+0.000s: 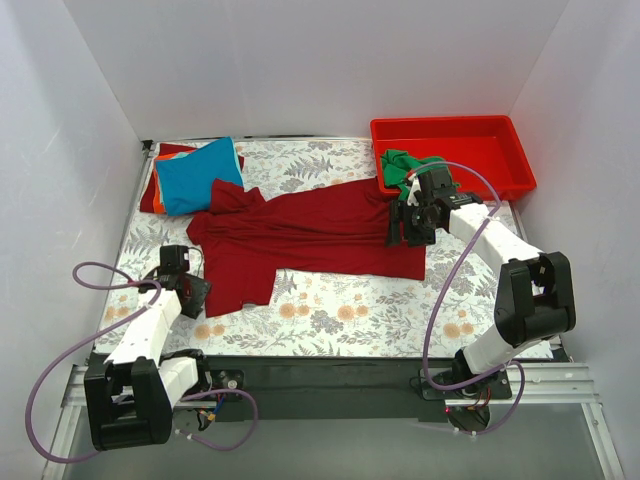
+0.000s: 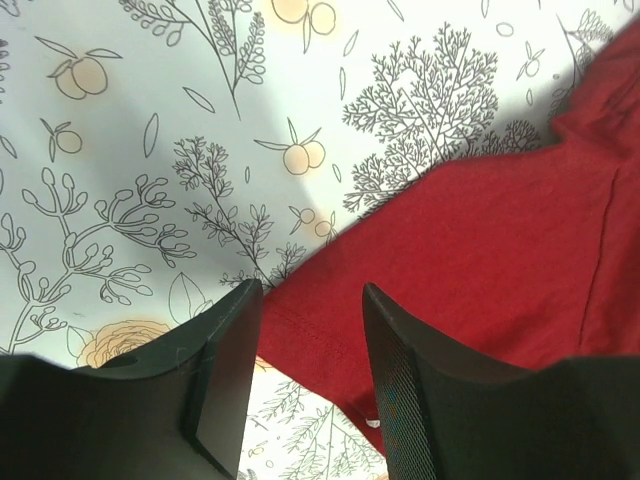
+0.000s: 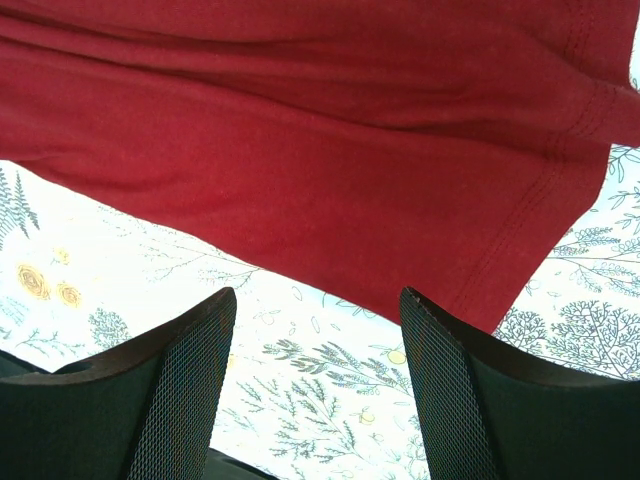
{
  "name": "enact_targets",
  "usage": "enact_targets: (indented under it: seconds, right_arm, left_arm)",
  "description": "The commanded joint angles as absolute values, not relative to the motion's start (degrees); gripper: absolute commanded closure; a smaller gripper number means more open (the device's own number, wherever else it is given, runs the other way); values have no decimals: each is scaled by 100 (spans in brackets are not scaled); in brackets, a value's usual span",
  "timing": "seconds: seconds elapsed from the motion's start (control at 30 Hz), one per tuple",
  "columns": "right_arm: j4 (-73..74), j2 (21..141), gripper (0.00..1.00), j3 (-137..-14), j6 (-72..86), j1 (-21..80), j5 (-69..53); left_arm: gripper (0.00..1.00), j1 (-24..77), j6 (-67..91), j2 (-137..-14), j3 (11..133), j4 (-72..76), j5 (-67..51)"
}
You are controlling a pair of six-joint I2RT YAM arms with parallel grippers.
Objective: Fold and stack the t-shirts
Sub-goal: Flatten the tshirt out
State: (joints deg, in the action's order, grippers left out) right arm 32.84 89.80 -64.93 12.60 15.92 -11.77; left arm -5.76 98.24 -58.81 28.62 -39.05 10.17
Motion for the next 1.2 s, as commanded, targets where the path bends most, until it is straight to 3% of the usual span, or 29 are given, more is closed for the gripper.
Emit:
enact_targets:
  seconds: [0.0, 1.03, 1.17]
  right_arm:
    - [3155, 8850, 27, -6486, 1309, 1600, -1222]
    - [3155, 8973, 27, -6346, 1301, 1600, -1116]
    - [3138, 8991, 27, -6328, 1292, 1600, -1099]
  left_arm:
    - [57, -519, 10125, -5766, 2856, -4025, 1318]
    - [66, 86, 10529, -6337, 3050, -4535, 1310]
    - [77, 88, 10319, -6512, 2953, -4237, 1152]
